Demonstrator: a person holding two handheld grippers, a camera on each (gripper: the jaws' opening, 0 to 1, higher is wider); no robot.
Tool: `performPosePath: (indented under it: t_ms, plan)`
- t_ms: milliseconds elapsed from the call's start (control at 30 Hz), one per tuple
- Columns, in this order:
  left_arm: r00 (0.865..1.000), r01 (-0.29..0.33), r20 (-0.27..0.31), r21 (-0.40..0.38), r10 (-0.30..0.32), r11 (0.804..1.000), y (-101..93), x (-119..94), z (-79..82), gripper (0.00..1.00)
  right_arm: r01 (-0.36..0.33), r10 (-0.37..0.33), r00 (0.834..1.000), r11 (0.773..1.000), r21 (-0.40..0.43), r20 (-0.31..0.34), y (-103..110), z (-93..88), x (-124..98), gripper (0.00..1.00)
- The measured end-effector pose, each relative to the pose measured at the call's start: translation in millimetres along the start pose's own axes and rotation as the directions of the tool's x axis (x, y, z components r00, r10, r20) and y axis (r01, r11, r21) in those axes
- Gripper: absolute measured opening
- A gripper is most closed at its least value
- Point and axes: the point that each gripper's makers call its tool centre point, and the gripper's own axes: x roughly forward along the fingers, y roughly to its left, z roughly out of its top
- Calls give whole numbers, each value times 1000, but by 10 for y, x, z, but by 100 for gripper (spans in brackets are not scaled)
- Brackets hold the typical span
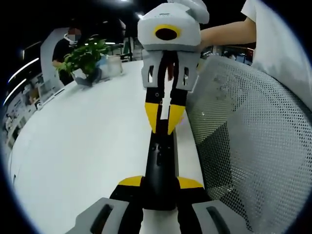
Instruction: Press the specified remote control buttons in sequence, fully releasing each button before pressing the next.
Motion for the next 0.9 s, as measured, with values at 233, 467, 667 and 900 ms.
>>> performPosePath:
  t_ms: [233, 467, 667, 900]
  plan:
    - [1000, 0, 0, 2, 0, 1000, -1, 0, 3, 24, -24, 24, 999, 999, -24, -27, 8, 1, 8, 9]
    - [1000, 2, -3, 2, -2, 1000, -2, 4, 0, 24, -62, 54, 990, 997, -55, -131, 9, 12, 42, 8]
    - [1000, 4, 0, 2, -4, 1000, 2, 5, -1, 24, -50, 44, 994, 997, -59, -100, 4, -5, 39, 7]
    - [1000, 5, -1, 3, -5, 1000, -2, 1, 1, 24, 43, -37, 999, 980, -196, 37, 42, 27, 30, 7]
